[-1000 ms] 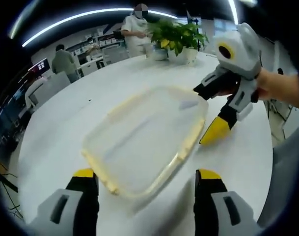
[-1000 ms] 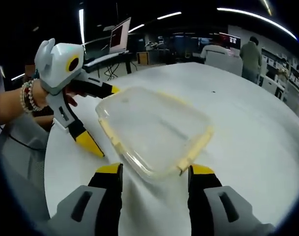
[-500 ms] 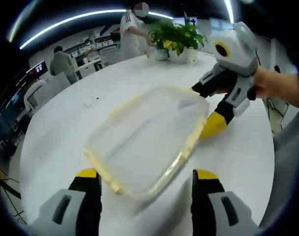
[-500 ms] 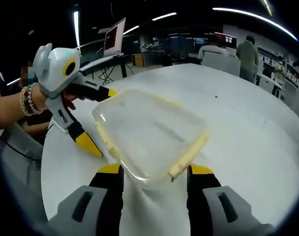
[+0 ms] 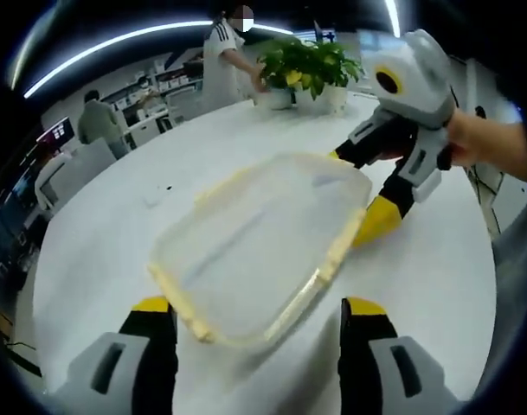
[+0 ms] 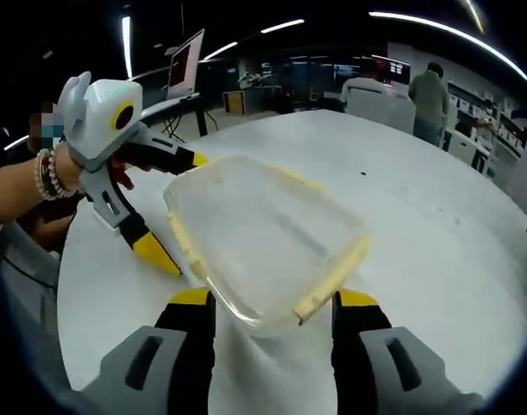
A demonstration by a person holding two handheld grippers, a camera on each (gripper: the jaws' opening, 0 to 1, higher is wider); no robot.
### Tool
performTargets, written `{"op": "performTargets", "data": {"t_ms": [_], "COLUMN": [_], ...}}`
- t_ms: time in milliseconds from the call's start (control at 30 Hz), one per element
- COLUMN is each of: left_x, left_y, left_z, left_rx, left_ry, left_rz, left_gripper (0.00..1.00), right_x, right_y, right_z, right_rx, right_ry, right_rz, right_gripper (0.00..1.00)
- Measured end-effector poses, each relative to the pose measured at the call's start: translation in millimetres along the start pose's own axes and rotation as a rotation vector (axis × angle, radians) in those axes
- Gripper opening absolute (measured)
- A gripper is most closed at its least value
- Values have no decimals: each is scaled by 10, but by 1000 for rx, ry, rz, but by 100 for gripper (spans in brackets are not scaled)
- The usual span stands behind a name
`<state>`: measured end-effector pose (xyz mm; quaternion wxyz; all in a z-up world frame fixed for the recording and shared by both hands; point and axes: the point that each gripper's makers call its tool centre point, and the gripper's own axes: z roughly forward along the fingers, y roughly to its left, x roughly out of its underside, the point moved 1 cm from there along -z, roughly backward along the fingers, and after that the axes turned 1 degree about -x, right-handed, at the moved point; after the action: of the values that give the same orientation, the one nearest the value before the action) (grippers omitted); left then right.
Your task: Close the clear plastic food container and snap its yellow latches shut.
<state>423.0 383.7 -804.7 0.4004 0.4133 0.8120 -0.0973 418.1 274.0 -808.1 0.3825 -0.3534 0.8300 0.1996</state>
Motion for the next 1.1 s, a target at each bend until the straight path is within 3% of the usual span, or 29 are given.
{"op": "performTargets", "data": {"t_ms": [333,400,500,600,733,900,1000,1100], "left_x": [15,24,42,-14,-164,-220,-297,-361], "left_y": [-47,-73,-95,-99,-155,-230,-272,-347], "left_z": [-39,-71,-165,-255,-499,-814,-1048,-1278], "left_rx": [5,8,5,3,9,-3,-11,-5], "left_ry": [-6,-7,-8,-47,-130,-156,-201,-254], "left_rz": [-1,-3,19,-18,-79,-62,-64,-85], "left_gripper": [75,76,79,91,99,99,99,99], "right_x": [31,63,70,3,-90,-135,-143,-158], "right_y": [19,44,73,84,154,227,288,368], "right_z": [-20,-47,-149,-277,-510,-831,-1033,-1259], "right_rx": [-5,-5,2,11,18,59,79,102], "right_ry": [3,14,25,-3,-44,-74,-102,-155], "right_rz": [11,15,-2,-2,-2,-43,-33,-30], "right_gripper": [50,53,58,64,81,88,95,96]}}
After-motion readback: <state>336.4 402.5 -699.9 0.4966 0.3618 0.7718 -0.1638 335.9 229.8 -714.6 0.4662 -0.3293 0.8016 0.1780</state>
